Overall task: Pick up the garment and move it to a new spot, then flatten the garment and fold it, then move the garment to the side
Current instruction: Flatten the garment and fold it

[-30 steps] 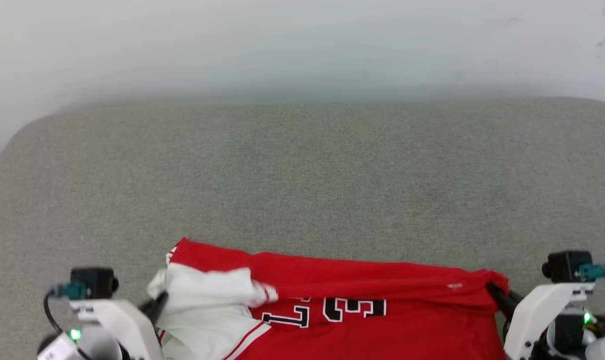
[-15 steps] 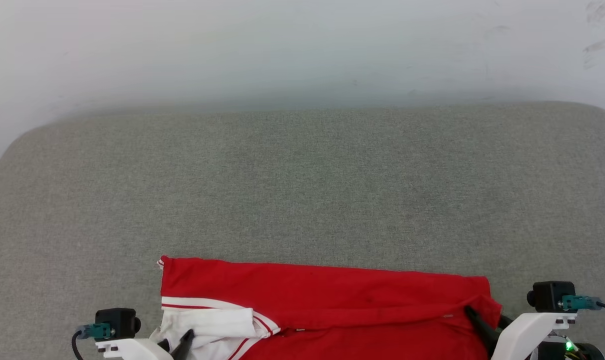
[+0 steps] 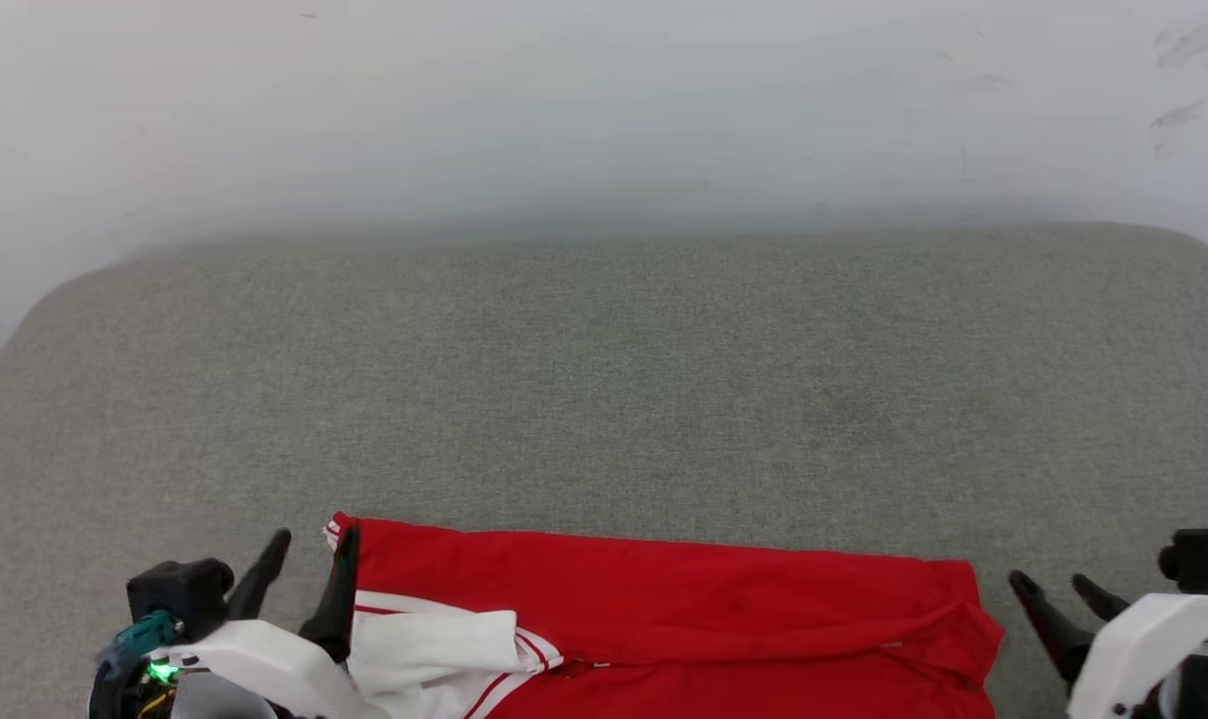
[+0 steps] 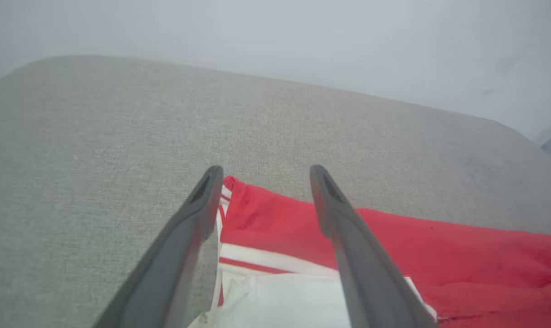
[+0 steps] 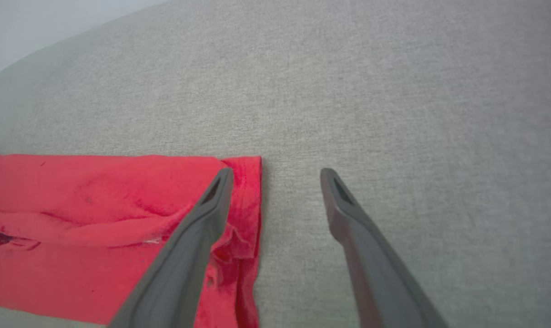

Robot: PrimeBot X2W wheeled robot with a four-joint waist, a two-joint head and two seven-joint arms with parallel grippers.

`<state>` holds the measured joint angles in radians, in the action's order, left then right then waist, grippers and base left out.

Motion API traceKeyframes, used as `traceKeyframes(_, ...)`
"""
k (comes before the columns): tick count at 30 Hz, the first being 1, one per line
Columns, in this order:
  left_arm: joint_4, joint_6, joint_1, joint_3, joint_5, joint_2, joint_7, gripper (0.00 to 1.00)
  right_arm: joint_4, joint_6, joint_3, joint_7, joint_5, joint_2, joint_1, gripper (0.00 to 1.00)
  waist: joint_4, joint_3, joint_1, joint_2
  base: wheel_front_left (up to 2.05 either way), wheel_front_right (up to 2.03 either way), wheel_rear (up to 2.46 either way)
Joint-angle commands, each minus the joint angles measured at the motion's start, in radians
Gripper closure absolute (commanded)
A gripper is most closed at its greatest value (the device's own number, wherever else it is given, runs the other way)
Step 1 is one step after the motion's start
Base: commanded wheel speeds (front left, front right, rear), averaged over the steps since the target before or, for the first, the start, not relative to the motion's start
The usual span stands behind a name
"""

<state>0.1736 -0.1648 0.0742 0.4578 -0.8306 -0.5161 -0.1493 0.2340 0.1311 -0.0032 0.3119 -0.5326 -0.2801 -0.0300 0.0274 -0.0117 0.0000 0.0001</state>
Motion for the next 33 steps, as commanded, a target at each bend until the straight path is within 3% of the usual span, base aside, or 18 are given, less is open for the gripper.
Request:
traceKeyframes(1,-0.024,-0.022,0.012,-0.013,0.022,0.007,-0.043,0.0,-0.016,-0.001,-0.023,0.046,0.004,-0.02,0.021,0.0,-0.005,-0.001,0.0,-0.0001,0.0,0.0,0.0)
traceKeyframes(12,-0.209,-0.126,-0.026,-0.11,0.233,0.048,-0.117,0.0,-0.143,-0.001,-0.066,0.346,0.019,-0.014,0.015,0.0,-0.06,-0.053,0.0,-0.0001,0.0,0.0,0.0)
traceKeyframes(27,-0.254,-0.104,-0.061,-0.159,0.353,0.116,-0.118,0.0,-0.086,-0.001,-0.032,0.487,0.053,0.08,0.071,0.0,-0.11,-0.117,0.0,-0.0001,0.0,0.0,0.0)
traceKeyframes(30,-0.25,-0.1,-0.063,-0.162,0.361,0.124,-0.118,0.0,-0.068,-0.001,-0.014,0.485,0.041,0.096,0.058,1.0,-0.109,-0.121,0.0,-0.0001,0.0,0.0,0.0)
traceKeyframes(33,-0.244,-0.098,-0.067,-0.163,0.364,0.129,-0.118,0.0,-0.065,-0.001,-0.003,0.479,0.029,0.094,0.042,1.0,-0.105,-0.119,0.0,-0.0001,0.0,0.0,0.0)
